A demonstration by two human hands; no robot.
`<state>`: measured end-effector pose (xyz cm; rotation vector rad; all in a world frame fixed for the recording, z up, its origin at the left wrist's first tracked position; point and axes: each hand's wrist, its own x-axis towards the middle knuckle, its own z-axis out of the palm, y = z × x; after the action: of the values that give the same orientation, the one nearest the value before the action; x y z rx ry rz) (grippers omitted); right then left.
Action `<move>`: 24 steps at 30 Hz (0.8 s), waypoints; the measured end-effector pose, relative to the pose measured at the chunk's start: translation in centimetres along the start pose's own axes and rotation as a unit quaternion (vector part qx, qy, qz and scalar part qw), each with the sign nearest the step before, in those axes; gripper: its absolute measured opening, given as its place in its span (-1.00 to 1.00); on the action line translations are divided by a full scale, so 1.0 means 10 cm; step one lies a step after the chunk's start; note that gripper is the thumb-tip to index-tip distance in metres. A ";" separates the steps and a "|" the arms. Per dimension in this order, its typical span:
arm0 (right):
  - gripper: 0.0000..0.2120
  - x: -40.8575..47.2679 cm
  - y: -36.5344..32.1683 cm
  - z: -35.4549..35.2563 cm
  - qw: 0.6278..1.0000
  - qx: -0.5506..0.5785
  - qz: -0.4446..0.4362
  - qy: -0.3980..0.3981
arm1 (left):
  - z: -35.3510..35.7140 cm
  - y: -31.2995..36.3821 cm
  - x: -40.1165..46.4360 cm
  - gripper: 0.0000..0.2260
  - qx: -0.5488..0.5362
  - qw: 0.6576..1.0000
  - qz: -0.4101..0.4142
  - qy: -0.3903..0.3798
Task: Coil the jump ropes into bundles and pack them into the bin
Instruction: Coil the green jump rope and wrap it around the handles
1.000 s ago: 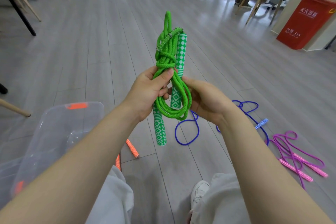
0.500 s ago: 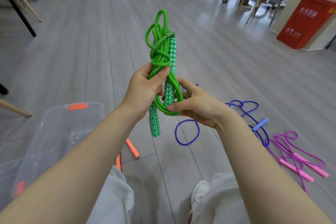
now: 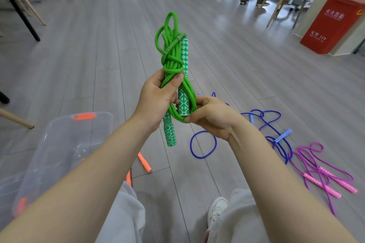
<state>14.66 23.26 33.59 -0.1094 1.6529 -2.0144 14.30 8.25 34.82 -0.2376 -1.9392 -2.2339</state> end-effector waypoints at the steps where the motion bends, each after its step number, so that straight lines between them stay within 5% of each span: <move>1: -0.49 0.01 0.01 0.02 1.000 0.009 -0.008 0.007 | 0.00 -0.01 0.00 -0.88 -0.011 1.000 -0.004 0.002; 6: -0.52 0.01 0.05 0.05 0.999 -0.010 -0.032 0.008 | -0.07 0.00 0.04 -0.90 -0.040 0.999 -0.013 -0.013; 16: -0.78 -0.01 0.05 0.00 0.931 -0.325 -0.120 0.115 | -0.14 -0.05 0.13 -0.87 -0.037 0.995 -0.078 -0.042; 21: -0.14 -0.04 -0.03 0.00 0.946 -0.274 -0.125 0.118 | -0.13 -0.07 0.10 -0.88 0.017 0.990 -0.088 -0.105; 24: 0.07 -0.05 -0.01 -0.03 0.935 -0.306 -0.144 0.109 | -0.12 -0.08 0.09 -0.88 0.030 0.985 -0.099 -0.138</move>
<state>14.94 23.75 33.70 -0.3793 2.4887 -1.6713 13.20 7.12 34.13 -0.3788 -2.2583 -2.3683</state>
